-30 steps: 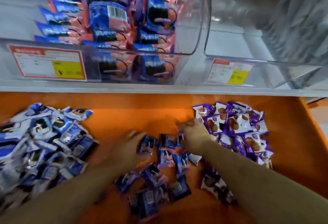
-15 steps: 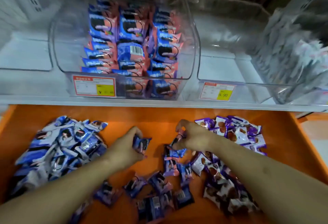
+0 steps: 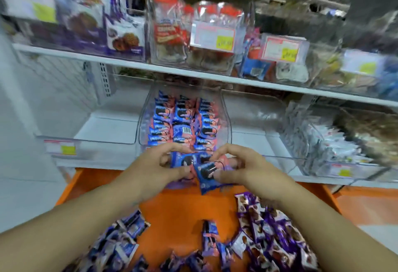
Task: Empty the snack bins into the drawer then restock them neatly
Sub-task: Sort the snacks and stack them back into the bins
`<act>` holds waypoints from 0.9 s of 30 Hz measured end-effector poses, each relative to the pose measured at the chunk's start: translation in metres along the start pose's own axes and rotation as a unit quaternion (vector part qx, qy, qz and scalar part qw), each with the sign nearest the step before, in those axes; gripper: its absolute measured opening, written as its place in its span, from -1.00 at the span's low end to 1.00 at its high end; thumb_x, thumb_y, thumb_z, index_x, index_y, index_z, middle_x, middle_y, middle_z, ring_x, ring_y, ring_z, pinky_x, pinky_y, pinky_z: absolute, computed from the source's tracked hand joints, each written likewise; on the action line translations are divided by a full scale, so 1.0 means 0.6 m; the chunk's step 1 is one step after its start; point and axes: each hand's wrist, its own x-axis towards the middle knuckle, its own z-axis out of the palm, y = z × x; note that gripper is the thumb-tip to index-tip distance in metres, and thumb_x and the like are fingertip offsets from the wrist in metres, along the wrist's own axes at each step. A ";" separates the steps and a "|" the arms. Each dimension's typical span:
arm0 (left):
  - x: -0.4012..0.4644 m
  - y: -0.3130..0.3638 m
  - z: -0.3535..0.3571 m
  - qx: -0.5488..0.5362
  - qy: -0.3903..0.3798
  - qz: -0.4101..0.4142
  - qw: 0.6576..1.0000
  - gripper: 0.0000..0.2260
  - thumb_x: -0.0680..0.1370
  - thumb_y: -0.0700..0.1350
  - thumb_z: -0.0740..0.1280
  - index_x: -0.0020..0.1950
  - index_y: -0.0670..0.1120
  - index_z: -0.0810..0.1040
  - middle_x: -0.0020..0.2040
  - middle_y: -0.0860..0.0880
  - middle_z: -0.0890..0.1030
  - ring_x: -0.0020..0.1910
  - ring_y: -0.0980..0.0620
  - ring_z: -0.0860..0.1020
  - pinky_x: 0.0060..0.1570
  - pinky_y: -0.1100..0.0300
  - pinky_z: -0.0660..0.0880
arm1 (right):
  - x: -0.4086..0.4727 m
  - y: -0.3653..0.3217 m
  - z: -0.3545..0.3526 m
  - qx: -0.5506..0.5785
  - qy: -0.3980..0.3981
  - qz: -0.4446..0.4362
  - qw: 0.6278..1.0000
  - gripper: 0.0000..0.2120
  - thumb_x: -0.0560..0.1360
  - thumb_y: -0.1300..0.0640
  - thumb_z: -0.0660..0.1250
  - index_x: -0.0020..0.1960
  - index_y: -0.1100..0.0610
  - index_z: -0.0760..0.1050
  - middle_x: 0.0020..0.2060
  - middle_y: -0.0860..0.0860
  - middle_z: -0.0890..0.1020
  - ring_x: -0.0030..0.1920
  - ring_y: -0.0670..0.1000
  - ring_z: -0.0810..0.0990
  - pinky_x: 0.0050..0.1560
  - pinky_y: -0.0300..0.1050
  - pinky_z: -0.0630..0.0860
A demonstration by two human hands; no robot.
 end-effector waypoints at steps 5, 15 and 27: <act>-0.001 0.052 -0.045 -0.049 0.056 0.029 0.997 -0.62 0.45 -0.37 0.54 0.16 -0.02 0.63 -0.10 -0.16 0.76 -0.16 -0.07 0.73 -0.11 0.05 0.66 | 0.015 -0.040 -0.003 0.038 0.006 -0.053 0.998 -0.72 0.52 0.35 0.50 0.17 0.22 0.52 -0.32 -0.03 0.67 -0.29 -0.06 0.64 -0.15 -0.17 0.56; 0.065 0.071 -0.148 -0.099 0.195 0.028 0.975 -0.76 0.46 -0.40 0.52 0.06 -0.20 0.62 -0.20 -0.28 0.70 -0.33 -0.14 0.69 -0.38 0.15 0.62 | 0.170 -0.041 0.034 -0.130 0.157 -0.124 0.971 -0.71 0.48 0.22 0.52 0.10 -0.07 0.55 -0.09 -0.07 0.58 -0.22 -0.10 0.54 -0.10 -0.02 0.58; 0.105 0.021 -0.225 -0.093 0.202 0.010 0.975 -0.76 0.28 -0.22 0.58 -0.09 -0.03 0.71 -0.17 -0.18 0.74 -0.15 -0.24 0.74 0.04 -0.18 0.68 | 0.429 -0.027 0.122 -0.317 0.186 -0.152 0.918 -0.82 0.48 0.11 0.55 -0.01 0.02 0.57 -0.14 -0.08 0.68 -0.13 0.04 0.62 -0.04 -0.07 0.52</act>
